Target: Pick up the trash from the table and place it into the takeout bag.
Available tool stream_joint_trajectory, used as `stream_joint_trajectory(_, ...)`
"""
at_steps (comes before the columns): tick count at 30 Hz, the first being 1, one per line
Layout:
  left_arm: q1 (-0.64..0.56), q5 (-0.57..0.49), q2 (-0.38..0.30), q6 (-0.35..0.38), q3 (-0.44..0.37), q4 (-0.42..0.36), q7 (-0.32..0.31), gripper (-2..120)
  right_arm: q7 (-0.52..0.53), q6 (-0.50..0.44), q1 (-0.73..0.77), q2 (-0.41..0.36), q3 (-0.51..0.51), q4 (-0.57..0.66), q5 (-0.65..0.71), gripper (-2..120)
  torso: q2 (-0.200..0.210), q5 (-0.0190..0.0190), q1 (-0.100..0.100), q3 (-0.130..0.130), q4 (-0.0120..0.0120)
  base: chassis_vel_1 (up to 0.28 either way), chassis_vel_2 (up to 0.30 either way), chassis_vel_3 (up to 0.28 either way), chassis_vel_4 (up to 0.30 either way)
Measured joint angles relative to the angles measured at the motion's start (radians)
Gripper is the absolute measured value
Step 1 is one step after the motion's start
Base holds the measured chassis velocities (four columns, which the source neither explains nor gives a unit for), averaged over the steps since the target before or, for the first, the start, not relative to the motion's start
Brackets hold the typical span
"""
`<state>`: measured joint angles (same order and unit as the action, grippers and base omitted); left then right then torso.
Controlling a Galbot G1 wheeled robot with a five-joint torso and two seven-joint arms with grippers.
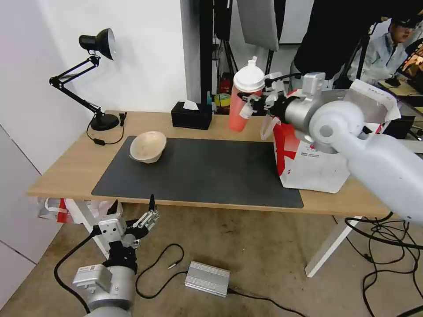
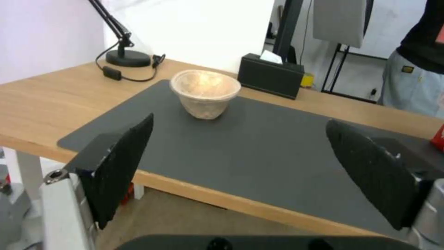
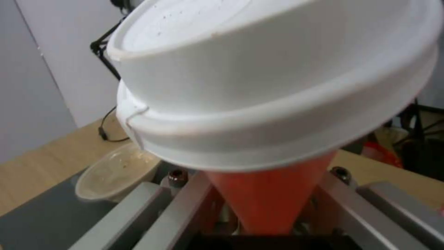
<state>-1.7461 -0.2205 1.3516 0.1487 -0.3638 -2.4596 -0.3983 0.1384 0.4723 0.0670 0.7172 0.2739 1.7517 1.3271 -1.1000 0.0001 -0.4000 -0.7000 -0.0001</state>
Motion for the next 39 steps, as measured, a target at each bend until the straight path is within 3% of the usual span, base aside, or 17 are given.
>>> stream_joint_trajectory(39,-0.009,0.009,-0.015,-0.024,-0.003,-0.011,0.011,100,-0.046,-0.004,0.038,-0.184,-0.127,0.001,0.018,3,0.0,0.0,0.0,0.0,0.0,0.0,0.0,0.0,0.0)
